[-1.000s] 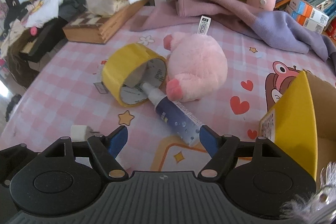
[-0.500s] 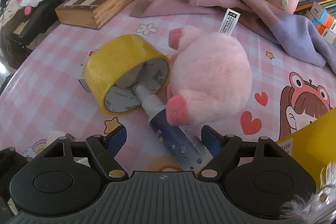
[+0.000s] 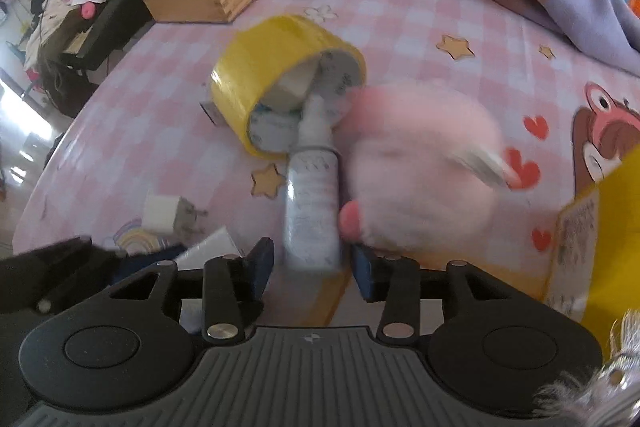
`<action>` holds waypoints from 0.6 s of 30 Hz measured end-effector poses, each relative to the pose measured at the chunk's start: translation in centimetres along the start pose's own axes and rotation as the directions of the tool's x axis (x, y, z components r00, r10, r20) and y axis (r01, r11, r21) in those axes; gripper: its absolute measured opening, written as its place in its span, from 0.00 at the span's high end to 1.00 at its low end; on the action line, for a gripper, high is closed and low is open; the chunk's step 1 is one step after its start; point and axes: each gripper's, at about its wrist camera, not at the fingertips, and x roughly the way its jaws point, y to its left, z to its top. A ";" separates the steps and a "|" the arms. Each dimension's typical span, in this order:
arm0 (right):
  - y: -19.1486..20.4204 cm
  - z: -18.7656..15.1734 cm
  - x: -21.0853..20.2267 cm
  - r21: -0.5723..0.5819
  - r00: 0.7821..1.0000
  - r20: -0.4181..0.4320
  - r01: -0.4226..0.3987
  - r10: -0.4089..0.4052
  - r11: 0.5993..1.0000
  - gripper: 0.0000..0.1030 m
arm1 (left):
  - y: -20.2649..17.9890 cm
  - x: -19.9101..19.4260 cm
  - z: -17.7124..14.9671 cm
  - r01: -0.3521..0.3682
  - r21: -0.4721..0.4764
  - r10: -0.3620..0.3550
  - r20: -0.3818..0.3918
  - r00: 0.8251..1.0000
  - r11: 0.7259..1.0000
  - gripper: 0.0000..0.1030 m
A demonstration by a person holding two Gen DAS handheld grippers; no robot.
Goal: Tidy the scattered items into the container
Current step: 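Grasp the white spray bottle with the right tool while the left tool approaches the white charger, then lift the spray bottle with the right tool while the left tool grasps the white charger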
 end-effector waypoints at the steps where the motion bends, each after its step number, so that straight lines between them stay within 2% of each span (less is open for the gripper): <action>1: 0.2 0.2 0.2 -0.010 1.000 0.007 0.008 -0.008 1.000 0.61 | 0.0 -0.1 0.0 0.000 0.002 0.000 -0.003 1.000 1.000 0.54; 8: 0.5 0.9 1.3 -0.046 0.998 0.040 0.043 -0.041 0.998 0.63 | 0.2 -1.6 -0.6 -0.023 0.035 0.023 -0.001 1.000 0.999 0.55; 12: 0.7 1.0 1.4 -0.058 0.998 0.047 0.053 -0.051 0.997 0.62 | 0.5 -1.1 -0.5 -0.005 0.020 0.005 -0.021 1.000 1.000 0.53; 16: 0.9 1.0 1.6 -0.082 0.995 0.071 0.074 -0.068 0.994 0.61 | 0.0 -0.9 -0.2 -0.014 0.048 0.015 -0.015 1.000 0.999 0.52; 18: 1.1 1.0 1.7 -0.094 0.994 0.072 0.086 -0.080 0.992 0.64 | 0.0 -0.5 -0.3 -0.014 0.049 0.015 -0.032 0.999 0.999 0.53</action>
